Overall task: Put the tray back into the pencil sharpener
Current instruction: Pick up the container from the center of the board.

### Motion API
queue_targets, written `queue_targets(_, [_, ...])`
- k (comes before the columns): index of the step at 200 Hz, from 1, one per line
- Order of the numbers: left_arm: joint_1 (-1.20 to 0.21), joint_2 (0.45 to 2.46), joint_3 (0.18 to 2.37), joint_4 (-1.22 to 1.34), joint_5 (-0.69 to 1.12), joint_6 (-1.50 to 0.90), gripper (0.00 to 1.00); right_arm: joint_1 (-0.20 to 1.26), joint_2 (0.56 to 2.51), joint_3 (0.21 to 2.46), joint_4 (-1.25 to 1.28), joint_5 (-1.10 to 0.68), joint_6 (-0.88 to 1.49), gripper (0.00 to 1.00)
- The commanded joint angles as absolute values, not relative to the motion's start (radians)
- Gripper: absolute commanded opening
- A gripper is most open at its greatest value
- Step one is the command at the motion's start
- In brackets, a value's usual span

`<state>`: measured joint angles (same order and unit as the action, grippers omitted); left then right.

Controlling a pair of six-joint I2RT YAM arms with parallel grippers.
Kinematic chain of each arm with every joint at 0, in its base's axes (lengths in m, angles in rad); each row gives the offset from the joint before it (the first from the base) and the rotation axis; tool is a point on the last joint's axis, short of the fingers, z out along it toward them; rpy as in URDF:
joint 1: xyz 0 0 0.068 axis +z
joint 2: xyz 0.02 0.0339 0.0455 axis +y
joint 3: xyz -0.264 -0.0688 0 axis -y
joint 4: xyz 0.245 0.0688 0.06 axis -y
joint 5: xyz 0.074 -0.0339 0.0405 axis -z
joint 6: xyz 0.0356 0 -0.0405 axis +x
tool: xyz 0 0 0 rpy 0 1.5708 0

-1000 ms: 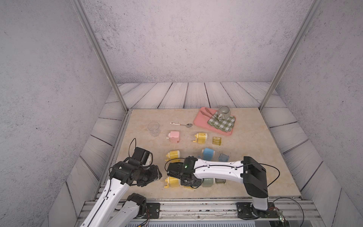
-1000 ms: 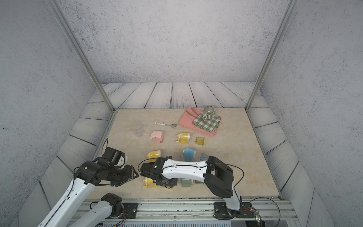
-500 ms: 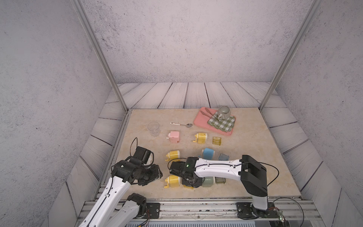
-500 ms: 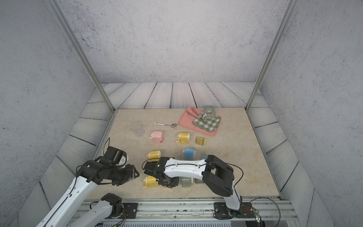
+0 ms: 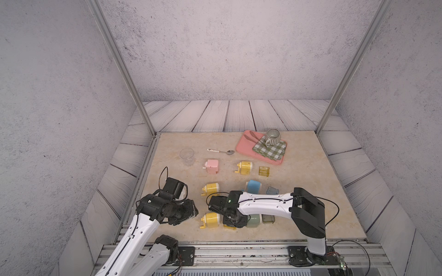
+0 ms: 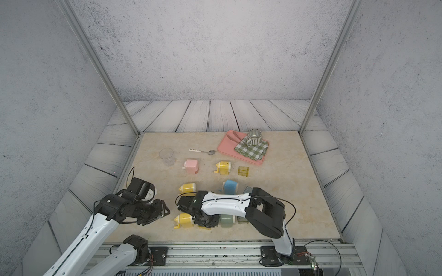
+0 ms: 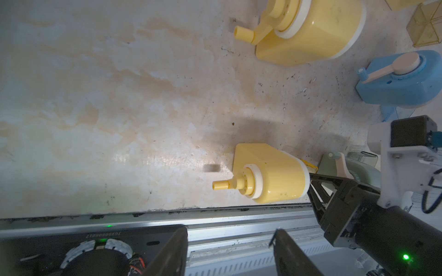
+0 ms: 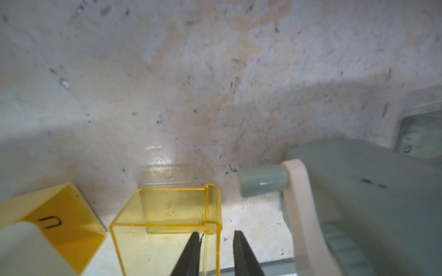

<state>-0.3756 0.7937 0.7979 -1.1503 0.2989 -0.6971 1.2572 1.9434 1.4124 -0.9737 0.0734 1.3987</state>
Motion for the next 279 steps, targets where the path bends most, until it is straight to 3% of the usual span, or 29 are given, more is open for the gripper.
queue_targets(1, [-0.382,0.797,0.797,-1.144,0.285,-0.697,0.61,1.252,1.966,1.405,-0.983,0.060,1.392,0.25])
queue_targets(98, [-0.382,0.801,0.798,-1.136,0.281,-0.697,0.61,1.250,1.977,1.439,-1.018,0.076,1.365,0.13])
queue_targets(176, [-0.382,0.798,0.802,-1.134,0.278,-0.698,0.61,1.247,1.966,1.453,-1.026,0.095,1.353,0.14])
queue_targets(279, [-0.382,0.795,0.789,-1.133,0.281,-0.689,0.62,1.244,1.981,1.526,-1.095,0.125,1.309,0.06])
